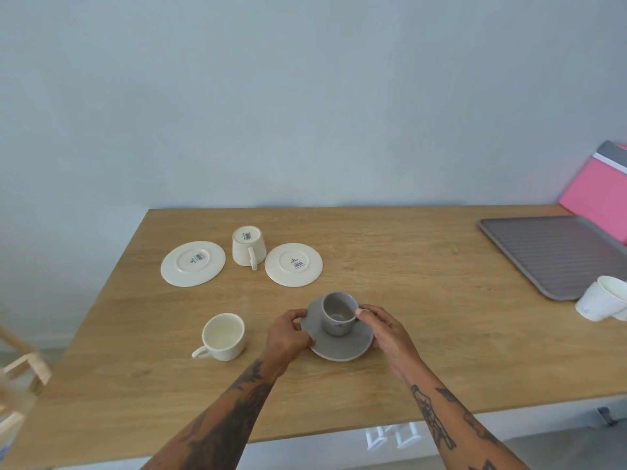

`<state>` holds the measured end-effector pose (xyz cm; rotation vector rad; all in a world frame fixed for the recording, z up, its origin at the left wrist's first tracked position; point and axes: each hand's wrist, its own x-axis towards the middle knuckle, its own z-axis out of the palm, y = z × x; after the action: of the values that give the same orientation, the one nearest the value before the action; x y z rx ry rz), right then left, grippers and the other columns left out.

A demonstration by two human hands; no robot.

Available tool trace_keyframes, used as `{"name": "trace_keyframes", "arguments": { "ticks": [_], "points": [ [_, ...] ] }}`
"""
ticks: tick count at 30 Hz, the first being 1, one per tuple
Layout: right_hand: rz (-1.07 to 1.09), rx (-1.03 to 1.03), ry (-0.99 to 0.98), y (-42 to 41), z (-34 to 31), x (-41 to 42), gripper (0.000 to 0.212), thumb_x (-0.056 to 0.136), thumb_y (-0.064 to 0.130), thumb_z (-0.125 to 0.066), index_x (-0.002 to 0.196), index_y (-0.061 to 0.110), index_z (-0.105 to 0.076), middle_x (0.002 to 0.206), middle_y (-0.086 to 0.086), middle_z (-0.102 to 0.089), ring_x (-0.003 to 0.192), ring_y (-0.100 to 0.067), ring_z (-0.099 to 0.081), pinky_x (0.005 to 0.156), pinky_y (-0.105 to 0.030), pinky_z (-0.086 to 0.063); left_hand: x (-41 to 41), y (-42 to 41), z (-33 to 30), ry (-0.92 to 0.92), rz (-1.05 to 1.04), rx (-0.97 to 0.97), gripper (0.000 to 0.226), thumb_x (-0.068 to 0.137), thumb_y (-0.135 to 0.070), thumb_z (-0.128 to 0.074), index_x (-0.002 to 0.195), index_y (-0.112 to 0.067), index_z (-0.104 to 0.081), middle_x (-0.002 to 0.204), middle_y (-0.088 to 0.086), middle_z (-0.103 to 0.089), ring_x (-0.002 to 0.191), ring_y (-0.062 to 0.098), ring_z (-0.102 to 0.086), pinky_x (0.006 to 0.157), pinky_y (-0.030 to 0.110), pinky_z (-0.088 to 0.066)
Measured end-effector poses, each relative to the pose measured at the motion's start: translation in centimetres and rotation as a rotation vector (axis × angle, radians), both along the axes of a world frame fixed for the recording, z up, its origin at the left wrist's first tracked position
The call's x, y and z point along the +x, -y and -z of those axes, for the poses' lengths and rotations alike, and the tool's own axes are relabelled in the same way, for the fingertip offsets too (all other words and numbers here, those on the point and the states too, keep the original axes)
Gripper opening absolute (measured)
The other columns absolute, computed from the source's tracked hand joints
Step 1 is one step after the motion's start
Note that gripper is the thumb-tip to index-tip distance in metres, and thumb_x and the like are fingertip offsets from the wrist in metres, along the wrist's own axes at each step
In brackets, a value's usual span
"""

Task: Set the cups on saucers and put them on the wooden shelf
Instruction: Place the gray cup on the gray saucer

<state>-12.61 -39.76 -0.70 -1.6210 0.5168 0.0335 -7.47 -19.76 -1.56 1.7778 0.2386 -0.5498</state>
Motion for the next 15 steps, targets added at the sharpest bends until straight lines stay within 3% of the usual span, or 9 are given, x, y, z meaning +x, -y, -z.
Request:
{"name": "trace_keyframes", "arguments": {
  "ticks": [3, 6, 8, 11, 15],
  "points": [
    [-0.005, -0.009, -0.008, 0.3, 0.3, -0.1, 0.009, 0.087, 0.042, -0.07, 0.093, 0.041, -0.077, 0.1, 0.014, -0.075, 0.104, -0.013, -0.066, 0.082, -0.031, -0.051, -0.2, 0.5, -0.4, 0.067, 0.089, 0.15, 0.063, 0.074, 0.002, -0.074, 0.132, -0.013, -0.054, 0.09, 0.008, -0.065, 0.085, 0.024, -0.065, 0.084, 0.044, -0.06],
    [-0.009, -0.036, -0.023, 0.3, 0.4, 0.2, 0.015, 0.087, 0.045, -0.068, 0.1, 0.044, -0.075, 0.109, 0.014, -0.072, 0.107, -0.01, -0.064, 0.091, -0.036, -0.051, -0.1, 0.8, -0.8, 0.086, 0.17, 0.287, 0.064, 0.074, -0.007, -0.076, 0.13, -0.009, -0.045, 0.113, 0.013, -0.066, 0.102, 0.027, -0.066, 0.083, 0.039, -0.059],
    [-0.019, -0.05, -0.03, 0.0, 0.3, 0.3, 0.021, 0.087, 0.047, -0.066, 0.106, 0.046, -0.073, 0.115, 0.017, -0.069, 0.108, -0.004, -0.061, 0.088, -0.031, -0.051, 0.1, 0.8, -0.9, 0.09, 0.233, 0.379, 0.062, 0.075, -0.012, -0.077, 0.129, -0.006, -0.045, 0.123, 0.013, -0.062, 0.11, 0.027, -0.062, 0.082, 0.033, -0.056],
    [-0.017, -0.066, -0.045, -0.5, 0.2, 0.4, 0.031, 0.086, 0.049, -0.063, 0.117, 0.046, -0.068, 0.124, 0.018, -0.062, 0.111, -0.001, -0.056, 0.081, -0.025, -0.045, 0.4, 0.9, -0.6, 0.12, 0.319, 0.487, 0.06, 0.08, -0.017, -0.076, 0.13, -0.006, -0.046, 0.129, 0.013, -0.061, 0.116, 0.027, -0.059, 0.088, 0.032, -0.054],
    [0.017, -0.117, -0.068, -0.9, 0.3, 0.6, 0.036, 0.087, 0.05, -0.06, 0.122, 0.044, -0.066, 0.124, 0.016, -0.059, 0.116, -0.009, -0.053, 0.087, -0.03, -0.041, 0.5, 1.0, -0.2, 0.134, 0.366, 0.549, 0.062, 0.081, -0.022, -0.074, 0.133, -0.007, -0.044, 0.131, 0.012, -0.06, 0.118, 0.028, -0.059, 0.093, 0.034, -0.053]
  ]
}}
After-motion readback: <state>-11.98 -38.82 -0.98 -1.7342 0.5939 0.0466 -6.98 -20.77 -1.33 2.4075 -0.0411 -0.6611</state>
